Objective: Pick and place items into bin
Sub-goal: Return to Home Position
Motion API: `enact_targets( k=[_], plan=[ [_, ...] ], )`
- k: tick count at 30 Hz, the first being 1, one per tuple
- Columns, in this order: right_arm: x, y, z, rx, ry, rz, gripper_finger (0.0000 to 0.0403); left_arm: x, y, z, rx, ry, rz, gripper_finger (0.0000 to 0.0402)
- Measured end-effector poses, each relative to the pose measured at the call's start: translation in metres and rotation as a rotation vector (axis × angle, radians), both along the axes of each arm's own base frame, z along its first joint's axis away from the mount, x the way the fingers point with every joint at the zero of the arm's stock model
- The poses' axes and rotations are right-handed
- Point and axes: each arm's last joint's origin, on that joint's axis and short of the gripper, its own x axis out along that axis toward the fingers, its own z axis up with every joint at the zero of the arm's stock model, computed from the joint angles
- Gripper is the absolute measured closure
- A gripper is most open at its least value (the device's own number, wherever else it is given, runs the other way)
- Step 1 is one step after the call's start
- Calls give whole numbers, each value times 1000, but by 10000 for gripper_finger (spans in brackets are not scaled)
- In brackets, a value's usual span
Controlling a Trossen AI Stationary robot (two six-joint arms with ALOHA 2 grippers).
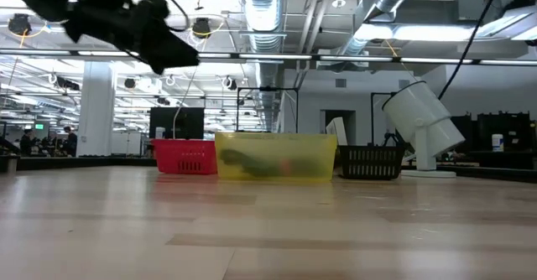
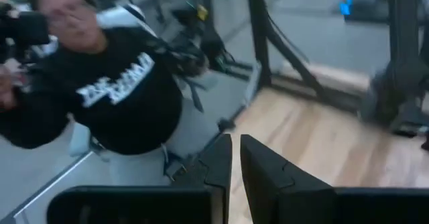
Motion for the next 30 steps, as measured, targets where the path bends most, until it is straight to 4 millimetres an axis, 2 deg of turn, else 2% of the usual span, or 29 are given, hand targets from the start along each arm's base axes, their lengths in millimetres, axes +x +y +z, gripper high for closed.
enact_targets(
  k=[3, 7, 10, 13, 16, 21, 26, 30],
  plan=[
    [-27, -6, 20, 23, -98, 37, 376, -18, -14, -2, -1, -54, 9, 235],
    [-65, -14, 33, 2, -183, -23, 378, -36, -27, -2, 0, -142, 3, 235],
    [-91, -19, 35, -20, -247, -136, 378, -48, -36, -3, 6, -203, -7, 235],
    [-115, -24, 23, -34, -288, -339, 378, -56, -43, -5, 7, -234, -12, 235],
    [-136, -29, -8, -17, -308, -503, 380, -63, -48, -8, 13, -266, -18, 235],
    [-165, -32, -77, 58, -427, -631, 379, -69, -53, -18, 1, -286, -26, 235],
    [-187, -36, -150, 122, -505, -741, 378, -73, -56, -25, 7, -299, -36, 235],
    [-199, -38, -195, 146, -517, -838, 381, -74, -57, -30, 7, -301, -40, 235]
  ],
)
